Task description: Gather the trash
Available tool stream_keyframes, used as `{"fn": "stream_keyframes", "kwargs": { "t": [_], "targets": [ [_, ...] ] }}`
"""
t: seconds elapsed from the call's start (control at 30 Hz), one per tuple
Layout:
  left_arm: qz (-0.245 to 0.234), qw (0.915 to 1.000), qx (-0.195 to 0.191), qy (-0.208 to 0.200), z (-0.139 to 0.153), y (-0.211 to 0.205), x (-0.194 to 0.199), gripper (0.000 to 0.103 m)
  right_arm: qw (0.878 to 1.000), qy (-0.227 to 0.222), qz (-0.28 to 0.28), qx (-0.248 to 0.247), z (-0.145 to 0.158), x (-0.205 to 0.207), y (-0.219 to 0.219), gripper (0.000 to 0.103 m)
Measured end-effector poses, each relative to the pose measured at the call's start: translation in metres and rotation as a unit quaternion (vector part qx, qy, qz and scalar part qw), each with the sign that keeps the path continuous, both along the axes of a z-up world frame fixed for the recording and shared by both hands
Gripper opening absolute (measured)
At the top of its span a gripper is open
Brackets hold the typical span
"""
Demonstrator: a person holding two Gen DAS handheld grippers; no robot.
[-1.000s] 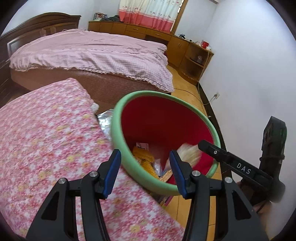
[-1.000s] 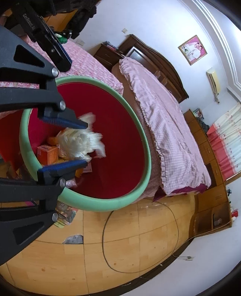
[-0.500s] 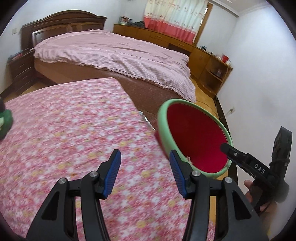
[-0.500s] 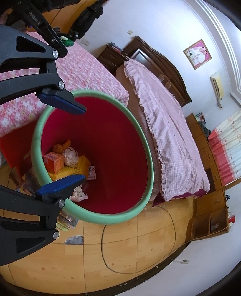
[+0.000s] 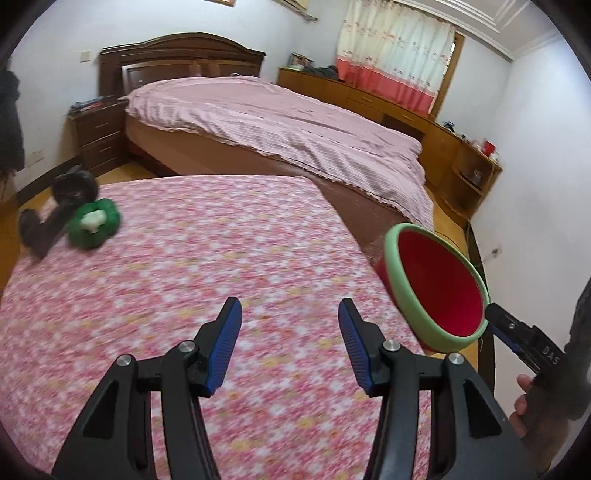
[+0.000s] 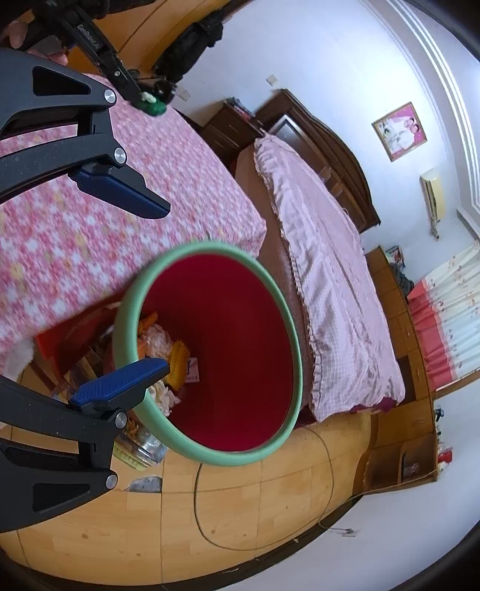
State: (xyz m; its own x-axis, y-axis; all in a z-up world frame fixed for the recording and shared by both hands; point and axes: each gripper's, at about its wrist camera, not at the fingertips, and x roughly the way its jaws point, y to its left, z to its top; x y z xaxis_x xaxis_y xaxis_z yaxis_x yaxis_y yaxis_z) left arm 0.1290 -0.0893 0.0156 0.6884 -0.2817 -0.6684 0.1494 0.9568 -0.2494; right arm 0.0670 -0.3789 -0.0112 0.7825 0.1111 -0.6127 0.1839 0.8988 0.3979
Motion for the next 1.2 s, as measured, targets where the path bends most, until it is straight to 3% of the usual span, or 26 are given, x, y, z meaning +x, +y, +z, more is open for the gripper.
{"fn": "stream_keyframes", "kwargs": {
  "t": [0.63,0.93,1.2],
  "targets": [
    [0.071,0.9969,0.004,-0.033,0.012,0.078,-0.081,0.055,0.995,-0.039,0.083,-0.038,0.028,-0.058,0.099,0.079],
    [0.093,0.9942,0.018,-0.050,0.011,0.091,-0.114,0.059,0.987,-0.059,0.127,-0.073,0.023,-0.076,0.139,0.079],
    [0.106,0.9921,0.015,-0.066,0.010,0.094,-0.127,0.059,0.984,-0.078,0.129,-0.096,0.017,-0.087,0.155,0.079]
  ]
}}
